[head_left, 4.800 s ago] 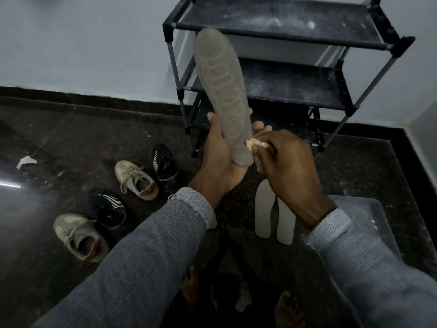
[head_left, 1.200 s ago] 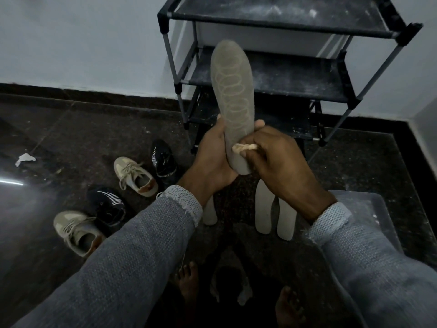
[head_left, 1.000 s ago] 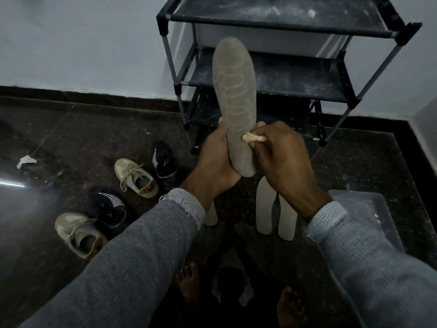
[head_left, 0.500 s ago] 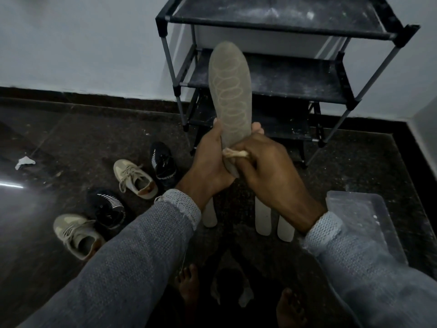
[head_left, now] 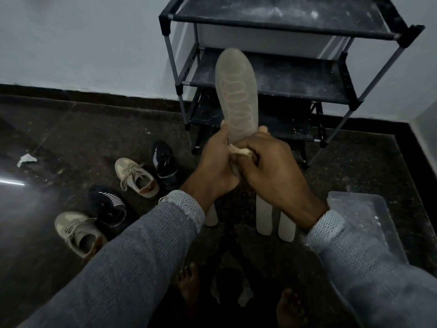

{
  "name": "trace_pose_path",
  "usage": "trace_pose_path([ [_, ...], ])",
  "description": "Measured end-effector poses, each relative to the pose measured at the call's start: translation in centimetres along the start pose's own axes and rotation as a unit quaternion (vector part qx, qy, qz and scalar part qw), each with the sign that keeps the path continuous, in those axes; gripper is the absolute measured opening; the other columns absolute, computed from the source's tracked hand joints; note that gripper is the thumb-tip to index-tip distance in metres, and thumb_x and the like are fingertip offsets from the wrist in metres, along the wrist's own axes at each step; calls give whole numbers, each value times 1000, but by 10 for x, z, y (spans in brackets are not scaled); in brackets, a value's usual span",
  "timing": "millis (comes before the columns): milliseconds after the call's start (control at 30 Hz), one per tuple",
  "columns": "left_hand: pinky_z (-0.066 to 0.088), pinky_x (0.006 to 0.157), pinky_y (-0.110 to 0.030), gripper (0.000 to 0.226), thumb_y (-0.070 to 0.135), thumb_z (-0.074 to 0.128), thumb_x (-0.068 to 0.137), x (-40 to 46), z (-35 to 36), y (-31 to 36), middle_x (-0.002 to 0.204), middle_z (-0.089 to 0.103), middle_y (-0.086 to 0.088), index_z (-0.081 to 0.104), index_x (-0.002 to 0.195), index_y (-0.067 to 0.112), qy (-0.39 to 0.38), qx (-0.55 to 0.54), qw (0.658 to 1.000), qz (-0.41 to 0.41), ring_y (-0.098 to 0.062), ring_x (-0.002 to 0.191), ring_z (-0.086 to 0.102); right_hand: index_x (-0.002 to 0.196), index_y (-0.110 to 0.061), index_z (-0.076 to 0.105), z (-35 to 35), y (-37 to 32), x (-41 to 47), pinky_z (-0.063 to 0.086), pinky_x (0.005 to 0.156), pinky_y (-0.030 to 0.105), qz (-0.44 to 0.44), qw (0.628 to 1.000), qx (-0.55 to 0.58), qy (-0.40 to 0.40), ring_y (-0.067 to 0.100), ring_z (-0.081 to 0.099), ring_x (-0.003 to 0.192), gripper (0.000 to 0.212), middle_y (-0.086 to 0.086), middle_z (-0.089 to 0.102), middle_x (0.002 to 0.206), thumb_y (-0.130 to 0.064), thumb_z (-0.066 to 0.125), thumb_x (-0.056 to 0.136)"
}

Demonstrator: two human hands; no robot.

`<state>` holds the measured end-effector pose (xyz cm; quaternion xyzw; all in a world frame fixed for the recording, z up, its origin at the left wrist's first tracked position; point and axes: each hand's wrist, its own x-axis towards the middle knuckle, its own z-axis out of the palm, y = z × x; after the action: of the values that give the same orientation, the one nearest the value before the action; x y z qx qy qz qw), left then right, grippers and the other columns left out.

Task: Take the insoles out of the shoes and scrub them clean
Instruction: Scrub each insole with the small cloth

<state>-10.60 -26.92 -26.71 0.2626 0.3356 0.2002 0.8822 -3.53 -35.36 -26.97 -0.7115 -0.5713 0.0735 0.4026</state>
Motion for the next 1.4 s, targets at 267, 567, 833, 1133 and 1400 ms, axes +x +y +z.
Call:
trace_pose_path([
  [267, 49, 79, -28, 51, 46, 25, 102, -3, 7, -6, 99, 61, -3, 53, 124, 9, -10, 48, 999, 8, -15, 83, 60, 93, -11, 72, -1, 17, 7, 46, 71, 18, 64, 995, -25, 75, 10, 58, 79, 9, 1, 65, 88, -13, 64, 89],
  [567, 47, 86, -31, 56, 45, 23, 103, -1, 7, -9, 98, 67, -3, 50, 130, 5, -27, 55, 998, 0, -18, 106, 61, 91, -10, 72, -7, 26, 16, 39, 64, 8, 75, 990, -51, 104, 11, 57, 75, 10, 1, 63, 85, -17, 65, 89],
  [833, 44, 101, -34, 60, 50, 31, 100, 2, -1, -4, 117, 65, -15, 56, 125, 2, -16, 4, 1000, -4, -23, 109, 61, 93, -11, 72, 8, 3, 1, 47, 69, 23, 19, 999, -4, 27, 12, 58, 77, 12, 3, 63, 85, -9, 62, 88],
  [1133, 49, 87, -30, 58, 50, 25, 101, -2, 6, -4, 117, 64, -14, 53, 128, 7, -3, 2, 1000, -2, -21, 99, 62, 92, -11, 72, 5, 12, 4, 49, 71, 27, 34, 997, -14, 69, 12, 59, 78, 9, 2, 64, 86, -11, 64, 89],
  [1400, 41, 96, -37, 60, 47, 23, 102, -9, 14, -2, 122, 62, -12, 45, 137, 3, 8, 13, 1000, -4, -23, 113, 56, 93, -10, 71, 0, 24, 12, 45, 68, 26, 37, 994, -59, 85, 15, 58, 79, 10, 5, 63, 88, -15, 63, 90],
])
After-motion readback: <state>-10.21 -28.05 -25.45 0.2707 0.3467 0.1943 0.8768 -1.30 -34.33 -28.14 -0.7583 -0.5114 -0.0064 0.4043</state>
